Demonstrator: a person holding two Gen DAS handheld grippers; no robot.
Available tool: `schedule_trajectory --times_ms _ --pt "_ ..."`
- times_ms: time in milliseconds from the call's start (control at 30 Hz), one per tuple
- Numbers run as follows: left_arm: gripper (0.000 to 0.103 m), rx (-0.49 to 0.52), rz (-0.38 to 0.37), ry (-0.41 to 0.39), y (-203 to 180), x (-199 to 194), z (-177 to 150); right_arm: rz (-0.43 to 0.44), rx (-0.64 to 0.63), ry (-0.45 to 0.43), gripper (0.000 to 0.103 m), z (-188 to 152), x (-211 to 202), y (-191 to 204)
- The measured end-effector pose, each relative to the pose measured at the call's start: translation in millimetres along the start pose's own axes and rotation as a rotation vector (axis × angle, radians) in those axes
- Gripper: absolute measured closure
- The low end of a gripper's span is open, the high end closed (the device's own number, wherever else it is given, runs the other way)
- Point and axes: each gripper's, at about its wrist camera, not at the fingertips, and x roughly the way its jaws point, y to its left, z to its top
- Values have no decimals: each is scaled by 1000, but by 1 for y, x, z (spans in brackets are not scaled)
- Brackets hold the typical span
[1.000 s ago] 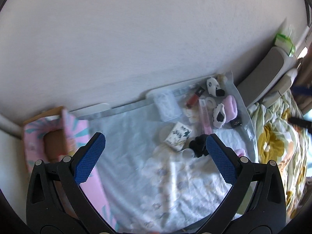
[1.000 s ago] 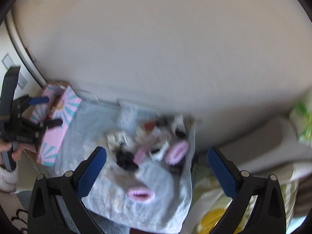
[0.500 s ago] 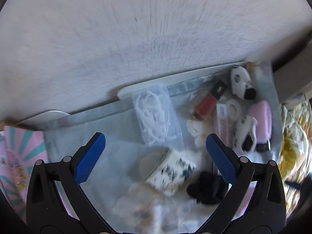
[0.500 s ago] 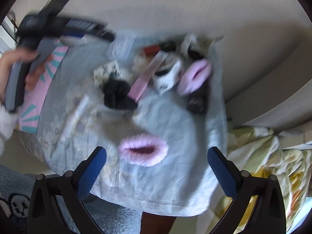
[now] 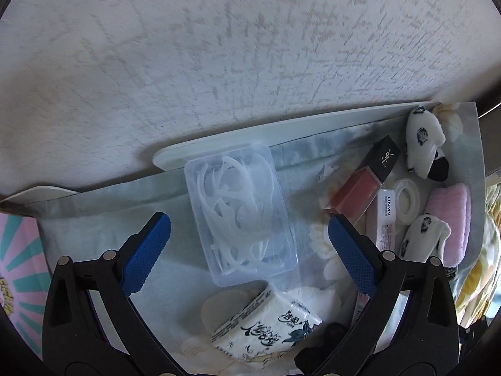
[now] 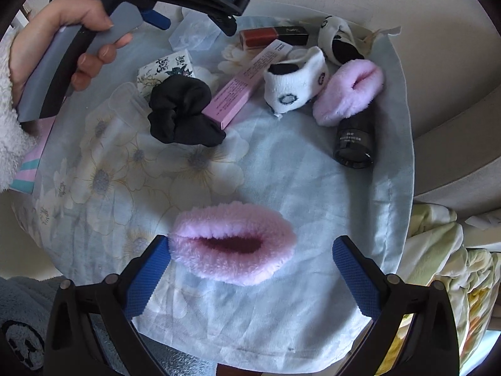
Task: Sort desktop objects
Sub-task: 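Grasp the clear box of white hair ties with the left tool while the right grasps the pink fuzzy sock, then carry the hair-tie box and pink sock with both tools over the cardboard box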
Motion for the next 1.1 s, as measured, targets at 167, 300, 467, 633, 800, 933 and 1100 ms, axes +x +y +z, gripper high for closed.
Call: schedule_trajectory --times_ms 167,300,467,633,800,933,1100 --pt "19 -2 6 7 0 5 -2 36 -2 7 16 -3 3 -3" --pt "42 31 35 -29 -2 1 -6 80 -25 3 45 -5 2 -1" --pt "48 27 21 -25 0 -3 -6 98 -61 -1 71 -6 -4 0" --pt "52 26 12 -14 2 -6 -8 114 -56 7 79 -11 -9 -5" --pt "52 7 -1 -19 7 -18 -8 110 -49 -5 80 -18 -22 -9" --pt "52 23 -2 -35 9 -39 -9 113 -33 -16 80 -22 -33 -13" --pt "52 43 13 -73 15 -75 -20 155 -12 -27 80 -9 -55 -14"
